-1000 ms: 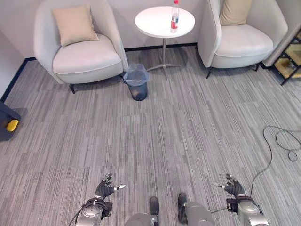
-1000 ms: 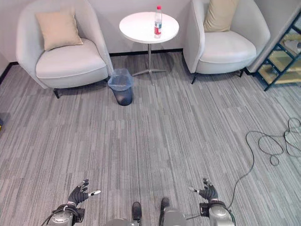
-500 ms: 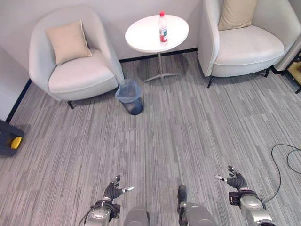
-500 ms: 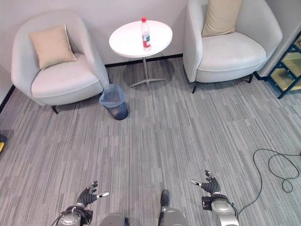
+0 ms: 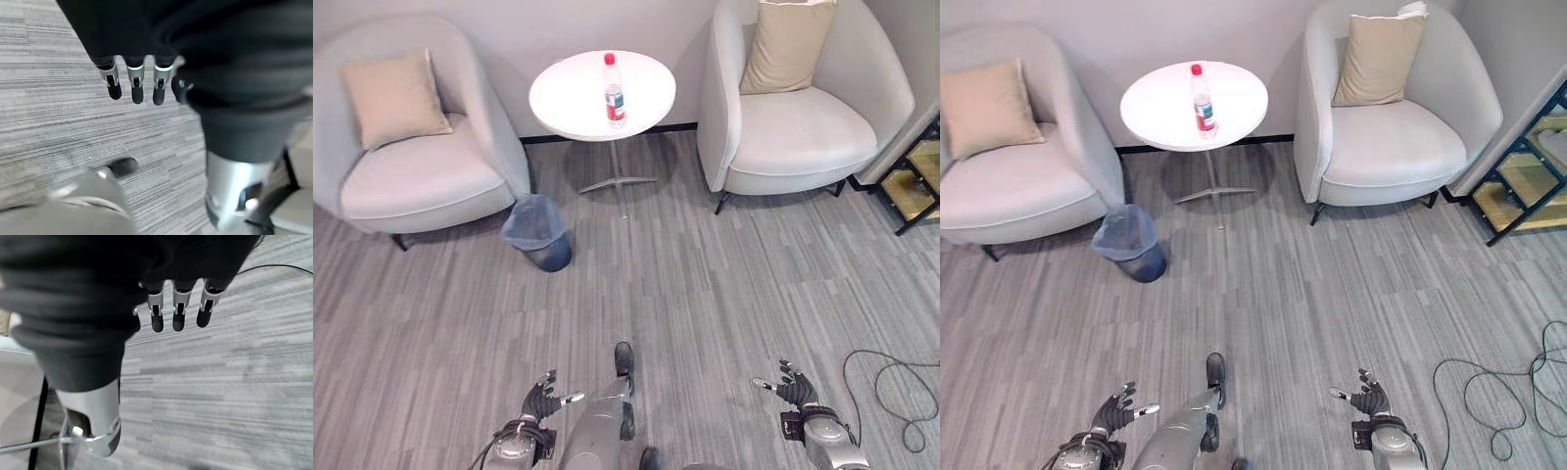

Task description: Gather garbage on tea table into small bin, then transfer packed bag to large trash can.

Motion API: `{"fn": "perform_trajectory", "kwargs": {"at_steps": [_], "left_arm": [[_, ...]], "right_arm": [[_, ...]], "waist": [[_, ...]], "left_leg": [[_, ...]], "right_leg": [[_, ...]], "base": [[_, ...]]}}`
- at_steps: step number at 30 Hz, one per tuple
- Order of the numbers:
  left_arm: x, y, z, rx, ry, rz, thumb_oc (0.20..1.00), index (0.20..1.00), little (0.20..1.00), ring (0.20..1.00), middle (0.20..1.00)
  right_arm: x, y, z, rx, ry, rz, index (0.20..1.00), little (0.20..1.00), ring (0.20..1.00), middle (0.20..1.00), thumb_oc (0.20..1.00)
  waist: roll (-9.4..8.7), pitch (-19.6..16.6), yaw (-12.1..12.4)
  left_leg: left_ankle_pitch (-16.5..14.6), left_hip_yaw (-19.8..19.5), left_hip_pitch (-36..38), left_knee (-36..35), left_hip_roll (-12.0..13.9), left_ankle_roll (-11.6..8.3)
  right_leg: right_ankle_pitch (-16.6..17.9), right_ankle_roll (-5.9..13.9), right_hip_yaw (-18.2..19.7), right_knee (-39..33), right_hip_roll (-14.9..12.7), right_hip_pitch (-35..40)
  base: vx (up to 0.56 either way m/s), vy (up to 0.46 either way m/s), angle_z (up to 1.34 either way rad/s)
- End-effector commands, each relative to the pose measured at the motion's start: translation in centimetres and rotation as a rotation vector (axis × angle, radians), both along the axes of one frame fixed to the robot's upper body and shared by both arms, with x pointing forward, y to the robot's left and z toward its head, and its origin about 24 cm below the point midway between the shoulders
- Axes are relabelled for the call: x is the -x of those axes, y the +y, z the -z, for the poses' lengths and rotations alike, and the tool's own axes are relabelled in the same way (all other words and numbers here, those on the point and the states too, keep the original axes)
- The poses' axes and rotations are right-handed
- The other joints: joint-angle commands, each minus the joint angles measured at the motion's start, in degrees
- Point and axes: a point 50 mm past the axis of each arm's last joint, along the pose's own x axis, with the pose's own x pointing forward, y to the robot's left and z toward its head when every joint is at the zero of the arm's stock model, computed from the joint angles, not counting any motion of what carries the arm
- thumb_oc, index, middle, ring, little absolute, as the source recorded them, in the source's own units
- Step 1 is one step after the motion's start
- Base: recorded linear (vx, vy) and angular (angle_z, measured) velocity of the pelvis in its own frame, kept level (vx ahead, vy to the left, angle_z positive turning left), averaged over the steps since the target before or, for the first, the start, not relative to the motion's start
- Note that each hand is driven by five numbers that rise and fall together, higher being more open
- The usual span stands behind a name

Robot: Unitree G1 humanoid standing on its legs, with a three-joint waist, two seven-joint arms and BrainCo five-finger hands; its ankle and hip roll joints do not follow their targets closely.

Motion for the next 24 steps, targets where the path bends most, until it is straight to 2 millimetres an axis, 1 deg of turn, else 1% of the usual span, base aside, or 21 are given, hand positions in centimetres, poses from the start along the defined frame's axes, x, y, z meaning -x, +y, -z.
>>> {"fn": "perform_trajectory", "kwargs": {"at_steps": [1, 2, 3, 4, 5, 6, 7, 9, 10, 11, 12, 13, 14, 15, 16, 17, 18, 20, 21, 23, 24], "left_arm": [[-2.3, 0.7, -1.8, -0.022, -0.114, 0.029, 1.000, 1.000, 1.000, 1.000, 1.000], [-2.4, 0.7, -1.9, -0.023, -0.117, 0.033, 1.000, 1.000, 1.000, 1.000, 1.000], [-2.4, 0.8, -2.0, -0.026, -0.121, 0.036, 1.000, 1.000, 1.000, 1.000, 1.000], [-2.7, 0.9, -2.2, -0.031, -0.128, 0.041, 1.000, 1.000, 1.000, 1.000, 1.000], [-2.9, 1.1, -2.4, -0.037, -0.135, 0.046, 1.000, 1.000, 1.000, 1.000, 1.000], [-3.3, 1.2, -2.6, -0.047, -0.142, 0.055, 1.000, 1.000, 1.000, 1.000, 1.000], [-3.4, 1.2, -2.6, -0.048, -0.144, 0.054, 1.000, 1.000, 1.000, 1.000, 1.000], [-3.7, 1.2, -2.6, -0.048, -0.150, 0.051, 1.000, 1.000, 1.000, 1.000, 1.000], [-3.8, 1.1, -2.7, -0.048, -0.151, 0.052, 1.000, 1.000, 1.000, 1.000, 1.000], [-4.0, 0.9, -2.7, -0.044, -0.153, 0.057, 1.000, 1.000, 1.000, 1.000, 1.000], [-4.2, 0.7, -2.5, -0.043, -0.146, 0.058, 1.000, 1.000, 1.000, 1.000, 1.000], [-4.2, 0.7, -2.5, -0.043, -0.146, 0.058, 1.000, 1.000, 1.000, 1.000, 1.000], [-4.2, 0.5, -2.4, -0.040, -0.142, 0.061, 1.000, 1.000, 1.000, 1.000, 1.000], [-4.2, 0.6, -2.4, -0.046, -0.138, 0.067, 1.000, 1.000, 1.000, 1.000, 1.000], [-3.9, 0.5, -2.2, -0.047, -0.133, 0.071, 1.000, 1.000, 1.000, 1.000, 1.000], [-3.7, 0.4, -2.1, -0.049, -0.126, 0.085, 1.000, 1.000, 1.000, 1.000, 1.000], [-3.6, 0.4, -2.0, -0.047, -0.120, 0.088, 1.000, 1.000, 1.000, 1.000, 1.000], [-3.6, 0.0, -1.8, -0.034, -0.111, 0.098, 1.000, 1.000, 1.000, 1.000, 1.000], [-3.6, 0.0, -1.9, -0.031, -0.114, 0.102, 1.000, 1.000, 1.000, 1.000, 1.000], [-3.7, -0.2, -1.9, -0.023, -0.113, 0.104, 1.000, 1.000, 1.000, 1.000, 1.000], [-3.8, -0.4, -1.9, -0.022, -0.112, 0.106, 1.000, 1.000, 1.000, 1.000, 1.000]], "right_arm": [[-0.5, -0.6, -1.3, 0.029, -0.070, -0.038, 1.000, 1.000, 1.000, 1.000, 1.000], [-0.6, -0.3, -1.3, 0.027, -0.070, -0.053, 1.000, 1.000, 1.000, 1.000, 1.000], [-0.9, 0.0, -1.3, 0.025, -0.077, -0.068, 1.000, 1.000, 1.000, 1.000, 1.000], [-1.4, 0.2, -1.5, 0.022, -0.086, -0.085, 1.000, 1.000, 1.000, 1.000, 1.000], [-1.8, 0.6, -1.7, 0.016, -0.098, -0.099, 1.000, 1.000, 1.000, 1.000, 1.000], [-2.3, 1.2, -1.9, 0.005, -0.118, -0.113, 1.000, 1.000, 1.000, 1.000, 1.000], [-2.3, 1.2, -1.9, 0.004, -0.118, -0.117, 1.000, 1.000, 1.000, 1.000, 1.000], [-2.3, 1.2, -1.9, 0.003, -0.117, -0.115, 1.000, 1.000, 1.000, 1.000, 1.000], [-2.3, 1.1, -1.9, 0.001, -0.119, -0.113, 1.000, 1.000, 1.000, 1.000, 1.000], [-2.3, 1.1, -1.9, 0.000, -0.115, -0.110, 1.000, 1.000, 1.000, 1.000, 1.000], [-2.3, 0.9, -1.8, 0.008, -0.109, -0.104, 1.000, 1.000, 1.000, 1.000, 1.000], [-2.3, 0.9, -1.8, 0.008, -0.109, -0.104, 1.000, 1.000, 1.000, 1.000, 1.000], [-2.2, 0.8, -1.8, 0.011, -0.104, -0.102, 1.000, 1.000, 1.000, 1.000, 1.000], [-2.0, 0.7, -1.7, 0.015, -0.097, -0.103, 1.000, 1.000, 1.000, 1.000, 1.000], [-1.8, 0.5, -1.7, 0.018, -0.100, -0.095, 1.000, 1.000, 1.000, 1.000, 1.000], [-1.6, 0.4, -1.7, 0.019, -0.100, -0.097, 1.000, 1.000, 1.000, 1.000, 1.000], [-1.2, 0.2, -1.6, 0.016, -0.094, -0.088, 1.000, 1.000, 1.000, 1.000, 1.000], [-1.1, -0.2, -1.7, 0.017, -0.097, -0.074, 1.000, 1.000, 1.000, 1.000, 1.000], [-1.1, -0.3, -1.8, 0.016, -0.108, -0.065, 1.000, 1.000, 1.000, 1.000, 1.000], [-1.1, -0.7, -2.0, 0.024, -0.112, -0.056, 1.000, 1.000, 1.000, 1.000, 1.000], [-1.1, -0.8, -2.0, 0.028, -0.108, -0.050, 1.000, 1.000, 1.000, 1.000, 1.000]], "waist": [[1.32, -1.90, 1.50], [0.90, -2.26, 1.75], [0.30, -2.15, 1.71], [0.17, -2.10, 1.81], [0.15, -2.07, 1.91], [0.36, -1.63, 1.37], [0.58, -1.49, 1.09], [1.71, -1.18, -0.07], [2.24, -0.73, -0.94], [2.46, -0.45, -1.66], [2.41, 0.55, -2.81], [2.42, 0.62, -2.84], [1.99, 1.13, -3.91], [1.72, 1.12, -3.90], [1.74, 1.21, -4.01], [1.65, 0.80, -3.95], [1.55, 0.50, -4.05], [1.53, 0.23, -4.32], [1.53, 0.27, -4.45], [1.52, 0.55, -4.63], [1.30, 0.86, -4.62]], "left_leg": [[1.29, -3.61, 3.00, 3.92, 8.08, -7.59], [0.00, -3.33, 3.43, 4.74, 7.76, -6.77], [-1.17, -3.14, 4.12, 5.03, 7.07, -5.96], [-2.43, -2.79, 4.60, 5.35, 6.83, -5.09], [-3.62, -2.33, 5.12, 5.76, 6.67, -4.43], [-5.81, -2.41, 8.08, 5.48, 6.10, -3.31], [-6.37, -2.63, 9.27, 5.07, 5.84, -3.03], [-7.62, -3.94, 12.90, 3.28, 5.57, -2.90], [-8.06, -4.88, 14.81, 2.47, 5.60, -2.97], [-8.27, -5.52, 16.19, 1.72, 5.52, -3.07], [-8.94, -6.57, 18.56, 0.90, 4.95, -3.41], [-8.94, -6.61, 18.62, 0.89, 4.95, -3.41], [-9.69, -7.89, 20.79, 0.29, 4.10, -3.90], [-10.06, -8.43, 21.18, 0.60, 3.58, -4.09], [-10.56, -8.81, 21.57, 1.16, 3.47, -4.28], [-11.18, -8.90, 22.28, 1.10, 3.28, -4.57], [-11.44, -8.95, 22.30, 1.56, 3.41, -5.31], [-11.61, -8.52, 20.90, 4.81, 4.16, -6.80], [-11.13, -8.14, 19.74, 7.76, 4.87, -7.32], [-10.49, -6.83, 17.28, 13.05, 6.32, -7.92], [-9.79, -5.56, 15.34, 15.55, 7.34, -8.09]], "right_leg": [[-4.27, 4.09, 1.54, 6.21, -12.03, -1.43], [-2.40, 4.95, 1.90, 8.64, -12.72, -2.82], [0.61, 5.90, 2.63, 12.29, -13.65, -4.29], [3.89, 6.88, 3.35, 16.25, -14.29, -6.70], [6.17, 7.85, 3.28, 18.88, -15.07, -8.35], [7.33, 7.44, 3.34, 22.24, -15.57, -11.77], [6.75, 7.24, 3.03, 22.42, -15.39, -13.15], [3.31, 6.08, 1.12, 20.60, -14.55, -17.13], [1.05, 5.04, 0.36, 19.36, -13.18, -19.51], [0.74, 4.84, 0.04, 17.44, -12.36, -21.07], [1.57, 4.93, -1.06, 12.38, -11.46, -22.97], [1.57, 4.93, -1.10, 12.35, -11.46, -22.88], [3.31, 5.19, -1.10, 8.18, -10.28, -24.44], [3.47, 4.91, -0.75, 7.28, -9.99, -23.94], [3.63, 5.04, -0.74, 7.42, -10.17, -23.27], [3.41, 4.49, -0.69, 6.93, -10.20, -22.20], [3.30, 3.92, -0.43, 6.17, -10.11, -21.41], [3.36, 3.16, -1.87, 4.63, -10.74, -19.76], [3.14, 2.74, -2.48, 4.01, -10.80, -18.87], [2.55, 1.89, -3.60, 3.00, -10.93, -17.13], [2.23, 1.50, -4.14, 2.65, -11.36, -16.28]], "base": [[0.44, 0.185, -0.22], [0.35, 0.196, -0.36], [0.29, 0.182, -0.59], [0.26, 0.172, -0.68], [0.38, 0.213, -0.45], [0.37, 0.194, -0.05], [0.39, 0.181, 0.26], [0.28, 0.091, 0.52], [0.31, 0.047, 0.65], [0.37, -0.011, 0.53], [0.26, -0.034, 0.53], [0.36, -0.101, 0.42], [0.28, -0.112, 0.74], [0.35, -0.139, 0.62], [0.24, -0.125, 0.87], [0.22, -0.139, 0.83], [0.20, -0.145, 0.96], [0.15, -0.146, 0.79], [0.13, -0.154, 0.69], [0.10, -0.106, 0.72], [0.11, -0.050, 0.46]]}}
